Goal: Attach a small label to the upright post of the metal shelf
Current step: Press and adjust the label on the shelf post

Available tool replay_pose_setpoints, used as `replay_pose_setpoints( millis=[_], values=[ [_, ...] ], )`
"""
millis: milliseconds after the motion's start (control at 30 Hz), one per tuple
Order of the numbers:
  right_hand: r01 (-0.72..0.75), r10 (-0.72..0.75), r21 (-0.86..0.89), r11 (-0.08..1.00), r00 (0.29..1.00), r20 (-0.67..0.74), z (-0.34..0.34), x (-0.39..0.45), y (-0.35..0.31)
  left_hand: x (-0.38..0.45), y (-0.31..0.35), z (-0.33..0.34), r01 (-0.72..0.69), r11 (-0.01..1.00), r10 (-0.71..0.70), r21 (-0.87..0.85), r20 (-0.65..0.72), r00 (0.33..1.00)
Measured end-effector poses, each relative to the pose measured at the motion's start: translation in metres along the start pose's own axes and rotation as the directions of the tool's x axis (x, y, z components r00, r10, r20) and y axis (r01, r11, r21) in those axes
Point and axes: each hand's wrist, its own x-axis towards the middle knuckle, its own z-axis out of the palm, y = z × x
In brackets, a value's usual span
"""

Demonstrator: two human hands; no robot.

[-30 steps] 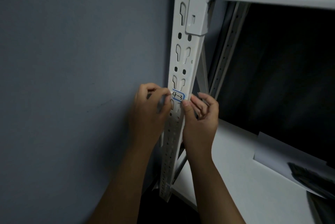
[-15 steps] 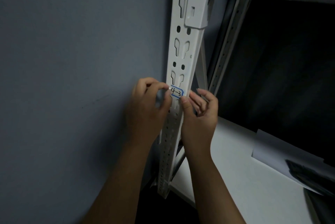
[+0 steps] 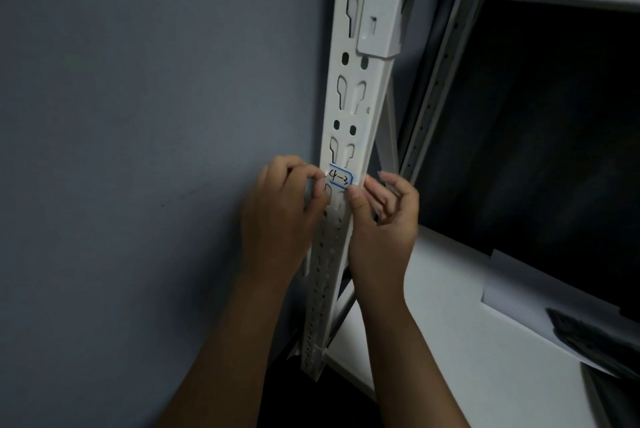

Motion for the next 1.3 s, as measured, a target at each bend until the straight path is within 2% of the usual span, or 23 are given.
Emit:
replay_pose_setpoints(
  millis=[633,933,1000,1133,1300],
  values=[
    [0.018,-0.018,-0.023,1.000,1.000,-0.013,0.000,0.000,0.003,-0.006,-0.002,-0.003,0.003,1.000,-0.003,-0.006,0.046,0.999],
    [0.024,-0.019,-0.064,0.998,0.997,0.071,-0.009,-0.006,-0.001,-0.013,-0.002,-0.015,-0.026,0.999,0.028,-0.030,0.065,0.997],
    [0.039,-0.030,-0.095,0.995,0.994,0.102,-0.012,-0.011,-0.003,-0.013,-0.001,-0.017,0.032,0.994,-0.022,-0.106,0.088,0.996],
    [0.090,-0.087,-0.163,0.982,0.996,0.027,-0.015,-0.021,-0.014,-0.011,0.007,-0.026,0.240,0.901,-0.182,-0.361,0.185,0.966],
    [0.082,-0.062,-0.194,0.978,0.992,0.110,-0.015,-0.029,-0.028,-0.013,0.016,-0.040,0.307,0.844,-0.192,-0.441,0.286,0.939]
  ],
)
